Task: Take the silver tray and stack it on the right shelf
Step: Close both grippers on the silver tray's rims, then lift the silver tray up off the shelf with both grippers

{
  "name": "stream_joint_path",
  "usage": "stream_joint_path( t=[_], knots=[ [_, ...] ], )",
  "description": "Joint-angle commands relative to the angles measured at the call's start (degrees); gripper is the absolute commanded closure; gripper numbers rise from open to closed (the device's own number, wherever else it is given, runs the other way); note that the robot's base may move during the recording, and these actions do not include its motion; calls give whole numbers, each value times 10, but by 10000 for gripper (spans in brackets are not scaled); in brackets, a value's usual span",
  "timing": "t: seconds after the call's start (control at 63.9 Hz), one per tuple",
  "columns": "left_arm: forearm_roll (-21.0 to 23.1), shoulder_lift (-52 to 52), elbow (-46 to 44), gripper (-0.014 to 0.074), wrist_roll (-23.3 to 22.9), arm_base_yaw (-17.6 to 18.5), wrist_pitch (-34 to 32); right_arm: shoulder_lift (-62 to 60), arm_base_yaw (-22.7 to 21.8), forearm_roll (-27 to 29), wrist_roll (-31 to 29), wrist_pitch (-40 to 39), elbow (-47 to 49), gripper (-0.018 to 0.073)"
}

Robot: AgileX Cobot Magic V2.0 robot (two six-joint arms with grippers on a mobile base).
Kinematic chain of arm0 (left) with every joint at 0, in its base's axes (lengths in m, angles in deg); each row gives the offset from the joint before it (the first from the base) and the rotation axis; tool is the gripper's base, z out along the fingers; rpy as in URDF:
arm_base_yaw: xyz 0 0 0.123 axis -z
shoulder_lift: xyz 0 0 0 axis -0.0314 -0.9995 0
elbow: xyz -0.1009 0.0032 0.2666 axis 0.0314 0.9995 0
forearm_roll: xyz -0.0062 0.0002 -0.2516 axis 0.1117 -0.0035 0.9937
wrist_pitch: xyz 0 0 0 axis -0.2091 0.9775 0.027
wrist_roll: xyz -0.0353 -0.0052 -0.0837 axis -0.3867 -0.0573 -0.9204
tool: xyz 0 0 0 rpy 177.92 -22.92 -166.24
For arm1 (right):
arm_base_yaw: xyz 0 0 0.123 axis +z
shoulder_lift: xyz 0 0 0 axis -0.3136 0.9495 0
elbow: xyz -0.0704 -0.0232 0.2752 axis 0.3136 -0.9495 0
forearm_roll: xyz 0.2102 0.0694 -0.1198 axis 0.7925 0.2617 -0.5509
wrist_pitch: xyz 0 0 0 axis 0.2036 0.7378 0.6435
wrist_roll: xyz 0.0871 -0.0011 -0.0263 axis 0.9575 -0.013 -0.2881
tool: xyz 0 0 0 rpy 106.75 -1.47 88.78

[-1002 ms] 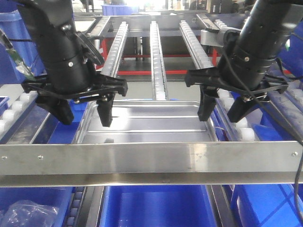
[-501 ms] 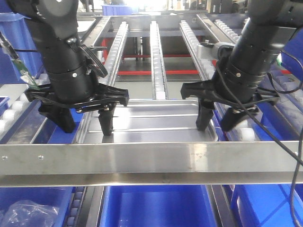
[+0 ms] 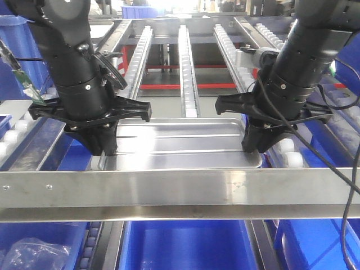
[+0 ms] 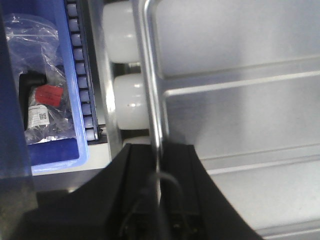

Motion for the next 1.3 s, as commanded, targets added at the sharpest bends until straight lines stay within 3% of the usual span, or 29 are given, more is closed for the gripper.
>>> stream_joint_path(
  t=[0.0,0.297,0.579,0.783,1.018,1.284],
  knots=[
    [-5,25,-13,689,-17,4,-4,-25,-1,-4,-6,1,14,502],
    [-43,62,-13,689,-83,7,39,-68,-1,-13,-6,45,14,502],
    [-74,130,-13,689,-101,17,61,-143,1,-55,-6,87,14,501],
    [-155,189,-13,689,-161,64,136,-204,34,-95,13,125,12,501],
    [-160,248,-13,689,-166,123,170,-286,76,-172,91,151,-19,501],
    [-171,311,-13,689,-167,182,241,-410,98,-179,118,176,-74,501]
  ],
)
